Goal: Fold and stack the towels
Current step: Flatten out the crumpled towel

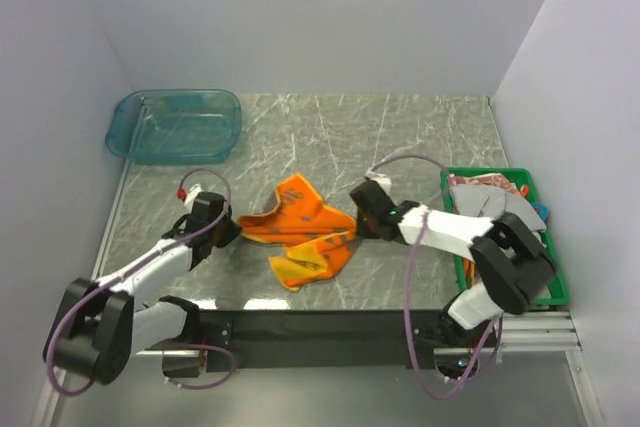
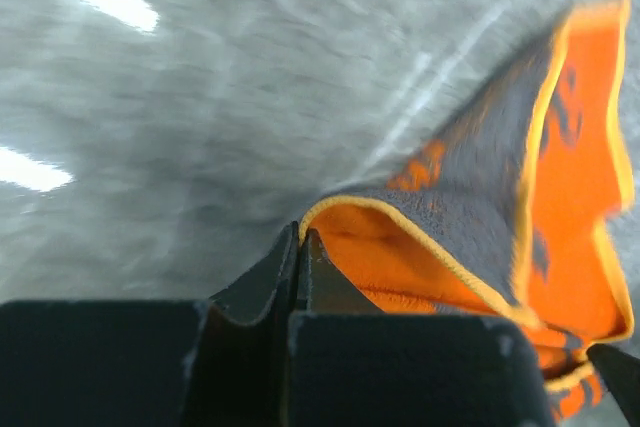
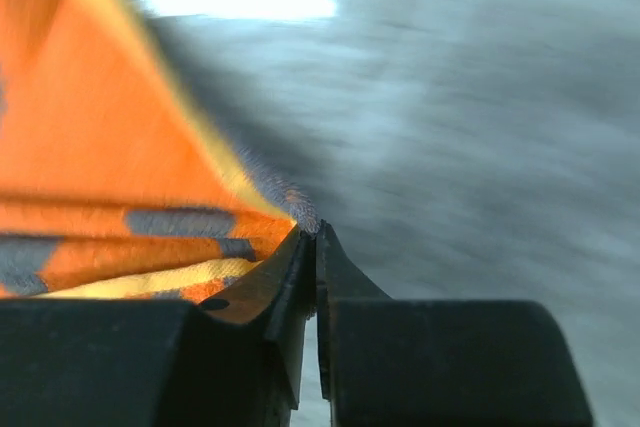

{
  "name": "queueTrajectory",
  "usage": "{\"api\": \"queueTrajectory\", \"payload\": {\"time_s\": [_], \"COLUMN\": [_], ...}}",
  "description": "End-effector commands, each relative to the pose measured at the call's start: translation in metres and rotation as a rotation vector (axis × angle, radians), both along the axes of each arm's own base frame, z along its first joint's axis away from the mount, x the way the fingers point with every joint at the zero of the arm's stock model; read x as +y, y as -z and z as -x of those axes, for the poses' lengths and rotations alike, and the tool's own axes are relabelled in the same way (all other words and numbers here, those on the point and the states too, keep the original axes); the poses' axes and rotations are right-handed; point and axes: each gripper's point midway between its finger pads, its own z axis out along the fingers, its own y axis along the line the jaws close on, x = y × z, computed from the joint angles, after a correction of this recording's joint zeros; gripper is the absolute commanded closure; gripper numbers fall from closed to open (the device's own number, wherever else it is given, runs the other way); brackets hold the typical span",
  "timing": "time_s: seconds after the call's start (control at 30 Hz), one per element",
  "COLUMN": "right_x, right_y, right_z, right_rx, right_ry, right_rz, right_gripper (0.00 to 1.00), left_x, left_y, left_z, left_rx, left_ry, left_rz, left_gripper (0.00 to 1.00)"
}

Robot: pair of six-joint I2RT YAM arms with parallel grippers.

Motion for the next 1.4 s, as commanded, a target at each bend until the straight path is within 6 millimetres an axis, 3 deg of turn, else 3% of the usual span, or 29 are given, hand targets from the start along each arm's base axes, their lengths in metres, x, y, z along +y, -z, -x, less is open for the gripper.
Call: {"api": "queueTrajectory", "payload": {"time_s": [0.0,0.1,0.13,0.17,0.23,0.27,0.37,0.5,0.53,0.57,0.6,0.63,0.67,0.7,0.73,0.77,0.8,0.83,0.87,0.9,0.93,0.97,1.0,1.03,1.07,1.13,1.2,1.37], "right_x": [-0.063,-0.079,-0.086,-0.088,-0.099,-0.1,-0.093,-0.061,-0.049,-0.044,-0.039,-0.03,-0.026,-0.02,-0.008,-0.002,0.002,0.014,0.019,0.022,0.032,0.039,0.045,0.055,0.063,0.075,0.079,0.09], "right_y": [-0.013,-0.021,-0.015,-0.014,-0.014,-0.022,-0.038,-0.074,-0.093,-0.095,-0.1,-0.12,-0.113,-0.12,-0.137,-0.126,-0.127,-0.145,-0.127,-0.125,-0.138,-0.114,-0.108,-0.115,-0.094,-0.09,-0.073,-0.038], "right_z": [0.01,0.023,0.031,0.035,0.043,0.042,0.039,0.024,0.012,0.006,0.0,-0.013,-0.022,-0.032,-0.045,-0.055,-0.065,-0.081,-0.092,-0.103,-0.117,-0.125,-0.13,-0.141,-0.144,-0.151,-0.155,-0.147], "right_rx": [-0.031,-0.056,-0.044,-0.042,-0.057,-0.087,-0.135,-0.221,-0.274,-0.286,-0.297,-0.334,-0.32,-0.341,-0.376,-0.355,-0.359,-0.387,-0.351,-0.346,-0.368,-0.317,-0.298,-0.311,-0.262,-0.249,-0.22,-0.131], "right_ry": [0.165,0.233,0.249,0.279,0.323,0.341,0.274,0.081,0.046,-0.001,-0.027,-0.041,-0.073,-0.094,-0.12,-0.16,-0.172,-0.192,-0.223,-0.231,-0.24,-0.27,-0.291,-0.306,-0.337,-0.355,-0.358,-0.377], "right_rz": [0.119,0.09,0.089,0.061,0.027,-0.004,-0.049,-0.125,-0.165,-0.137,-0.132,-0.14,-0.091,-0.085,-0.097,-0.048,-0.034,-0.051,-0.011,-0.007,-0.019,0.009,0.015,0.004,0.004,-0.008,-0.008,-0.047], "right_gripper": [0.91,0.86,0.83,0.77,0.66,0.64,0.53,0.45,0.41,0.39,0.38,0.38,0.38,0.38,0.38,0.38,0.38,0.38,0.39,0.4,0.42,0.44,0.45,0.48,0.5,0.58,0.64,0.65], "left_x": [-0.02,-0.035,-0.04,-0.043,-0.05,-0.051,-0.058,-0.05,-0.047,-0.04,-0.033,-0.029,-0.025,-0.022,-0.022,-0.025,-0.021,-0.025,-0.03,-0.03,-0.041,-0.048,-0.052,-0.061,-0.065,-0.08,-0.091,-0.118], "left_y": [-0.029,-0.031,-0.035,-0.025,-0.03,-0.02,-0.024,-0.023,-0.025,-0.036,-0.034,-0.038,-0.052,-0.056,-0.06,-0.076,-0.071,-0.074,-0.082,-0.085,-0.083,-0.089,-0.089,-0.088,-0.085,-0.085,-0.082,-0.071], "left_z": [-0.038,-0.055,-0.062,-0.064,-0.078,-0.082,-0.097,-0.093,-0.09,-0.091,-0.085,-0.083,-0.084,-0.082,-0.081,-0.086,-0.078,-0.077,-0.08,-0.08,-0.073,-0.073,-0.071,-0.067,-0.064,-0.057,-0.056,-0.063], "left_rx": [-0.099,-0.113,-0.133,-0.104,-0.109,-0.078,-0.077,-0.076,-0.081,-0.115,-0.103,-0.111,-0.149,-0.151,-0.162,-0.204,-0.16,-0.159,-0.166,-0.167,-0.151,-0.159,-0.155,-0.152,-0.146,-0.149,-0.161,-0.138], "left_ry": [0.037,0.082,0.098,0.111,0.134,0.134,0.142,0.087,0.08,0.053,0.039,0.032,0.025,0.039,0.054,0.071,0.096,0.121,0.14,0.155,0.194,0.212,0.223,0.247,0.254,0.273,0.271,0.299], "left_rz": [0.074,0.115,0.126,0.122,0.126,0.117,0.139,0.164,0.166,0.15,0.126,0.109,0.094,0.068,0.056,0.048,0.001,-0.026,-0.047,-0.089,-0.108,-0.119,-0.133,-0.127,-0.112,-0.048,0.003,0.062], "left_gripper": [0.99,0.99,0.99,0.99,0.99,0.99,0.96,0.73,0.59,0.52,0.46,0.34,0.27,0.18,0.14,0.12,0.11,0.11,0.11,0.11,0.12,0.12,0.15,0.16,0.17,0.25,0.3,0.3]}}
